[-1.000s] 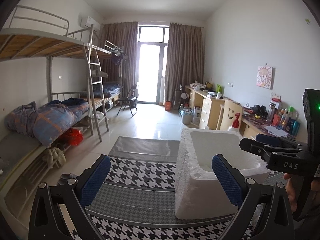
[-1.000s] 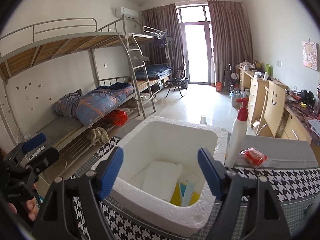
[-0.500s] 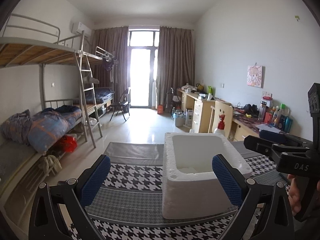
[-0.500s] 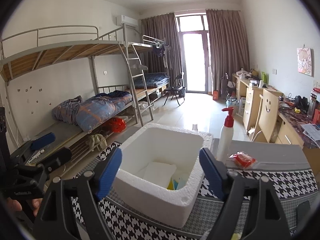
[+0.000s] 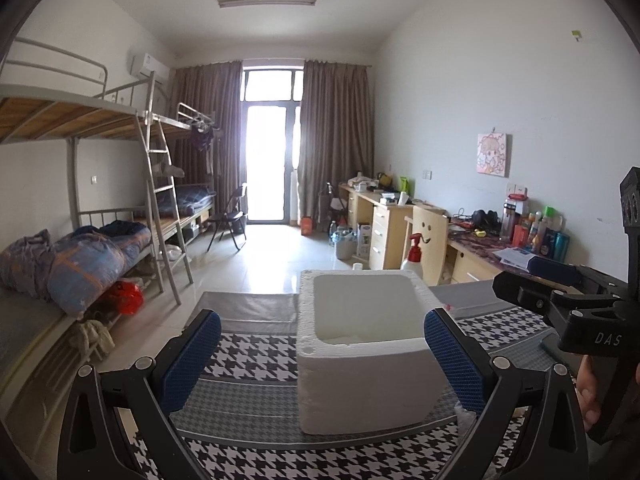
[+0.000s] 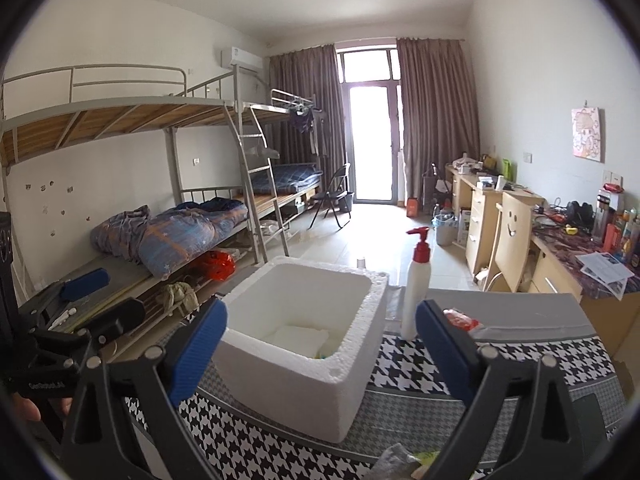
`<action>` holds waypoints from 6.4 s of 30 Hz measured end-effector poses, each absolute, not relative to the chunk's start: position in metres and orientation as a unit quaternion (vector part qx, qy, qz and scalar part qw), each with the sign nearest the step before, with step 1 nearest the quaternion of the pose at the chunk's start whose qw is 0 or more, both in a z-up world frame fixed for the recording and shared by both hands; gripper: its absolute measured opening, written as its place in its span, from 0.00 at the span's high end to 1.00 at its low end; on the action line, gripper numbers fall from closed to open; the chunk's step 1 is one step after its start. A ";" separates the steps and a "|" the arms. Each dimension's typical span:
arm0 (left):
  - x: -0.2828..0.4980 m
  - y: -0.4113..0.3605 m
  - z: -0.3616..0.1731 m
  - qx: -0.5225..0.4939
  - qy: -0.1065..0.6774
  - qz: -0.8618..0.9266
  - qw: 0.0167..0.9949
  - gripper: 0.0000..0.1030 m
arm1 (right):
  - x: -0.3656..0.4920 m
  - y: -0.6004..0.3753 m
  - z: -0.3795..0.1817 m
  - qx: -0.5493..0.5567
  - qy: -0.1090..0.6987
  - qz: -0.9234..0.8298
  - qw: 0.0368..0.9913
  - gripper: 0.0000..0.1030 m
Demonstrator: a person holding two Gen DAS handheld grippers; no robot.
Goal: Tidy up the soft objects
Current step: 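Withdraw both tools from the foam box toward the grey sock and green package, then move the left tool over the grey sock while the right tool approaches the green package, then close the left tool on the grey sock while the right tool closes on the green package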
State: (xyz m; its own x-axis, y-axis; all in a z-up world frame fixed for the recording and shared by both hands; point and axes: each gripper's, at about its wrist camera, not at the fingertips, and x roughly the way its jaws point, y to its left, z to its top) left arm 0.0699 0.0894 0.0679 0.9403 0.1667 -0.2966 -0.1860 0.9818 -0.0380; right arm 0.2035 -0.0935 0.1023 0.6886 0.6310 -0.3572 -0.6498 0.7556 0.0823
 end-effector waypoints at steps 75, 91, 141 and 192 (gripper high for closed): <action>0.081 -0.012 0.023 -0.014 0.202 -0.074 0.976 0.01 | 0.164 -0.208 0.048 -0.006 0.202 0.244 0.949 0.06; 0.094 -0.029 -0.008 -0.014 0.238 -0.084 0.967 0.01 | 0.167 -0.217 0.024 -0.003 0.233 0.236 0.943 0.06; 0.130 -0.065 -0.091 0.006 0.374 -0.095 0.922 0.14 | 0.198 -0.216 -0.040 0.002 0.324 0.236 0.916 0.06; 0.137 -0.055 -0.100 0.016 0.398 -0.110 0.911 0.84 | 0.232 -0.195 -0.072 -0.025 0.393 0.259 0.882 0.66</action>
State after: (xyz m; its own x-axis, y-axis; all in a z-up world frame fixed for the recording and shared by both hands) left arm 0.1368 -0.0549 -0.1004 0.6589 -0.1873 -0.7285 0.2135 0.9752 -0.0577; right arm 0.2316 -0.1947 -0.0722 0.5577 0.4366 -0.7060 -0.4766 0.8647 0.1583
